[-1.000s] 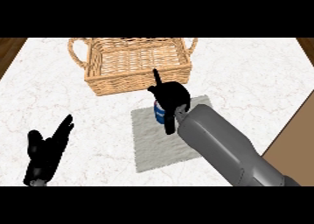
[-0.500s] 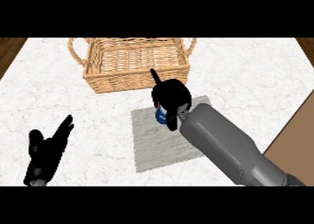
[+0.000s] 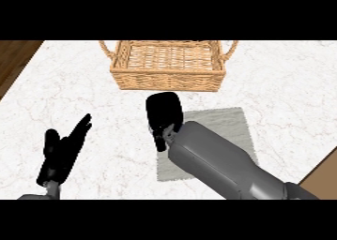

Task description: Pick the can from the placemat and place it in the basket

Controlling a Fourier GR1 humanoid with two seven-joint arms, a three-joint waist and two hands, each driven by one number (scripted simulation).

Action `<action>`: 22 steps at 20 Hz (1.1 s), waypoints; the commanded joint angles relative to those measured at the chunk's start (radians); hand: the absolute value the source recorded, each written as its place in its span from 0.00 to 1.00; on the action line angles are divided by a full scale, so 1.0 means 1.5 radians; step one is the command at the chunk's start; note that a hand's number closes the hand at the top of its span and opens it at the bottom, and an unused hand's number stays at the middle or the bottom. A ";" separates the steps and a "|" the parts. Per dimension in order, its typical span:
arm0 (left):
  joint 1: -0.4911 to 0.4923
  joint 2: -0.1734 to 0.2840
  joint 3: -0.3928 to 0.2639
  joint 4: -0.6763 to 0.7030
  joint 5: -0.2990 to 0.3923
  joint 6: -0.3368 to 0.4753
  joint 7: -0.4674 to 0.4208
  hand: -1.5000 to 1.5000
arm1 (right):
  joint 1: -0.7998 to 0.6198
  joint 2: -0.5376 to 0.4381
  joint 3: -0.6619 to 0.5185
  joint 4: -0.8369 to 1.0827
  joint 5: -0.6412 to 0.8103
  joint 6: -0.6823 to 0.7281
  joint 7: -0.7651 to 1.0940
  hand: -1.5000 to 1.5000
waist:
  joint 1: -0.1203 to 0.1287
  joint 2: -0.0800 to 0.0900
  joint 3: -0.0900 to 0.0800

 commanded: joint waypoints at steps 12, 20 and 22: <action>-0.008 -0.020 -0.024 0.056 -0.005 -0.007 0.042 0.50 | -0.174 0.009 -0.049 -0.155 -0.020 -0.442 0.214 1.00 | 0.018 -0.004 -0.005; 0.022 -0.009 -0.008 0.060 -0.004 -0.005 0.031 0.50 | -0.339 0.009 -0.102 -0.071 0.008 -0.498 0.322 1.00 | -0.012 -0.008 -0.008; 0.025 -0.009 -0.004 0.055 -0.004 -0.003 0.028 0.50 | -0.376 0.009 -0.113 -0.043 0.013 -0.510 0.339 1.00 | -0.014 -0.007 -0.009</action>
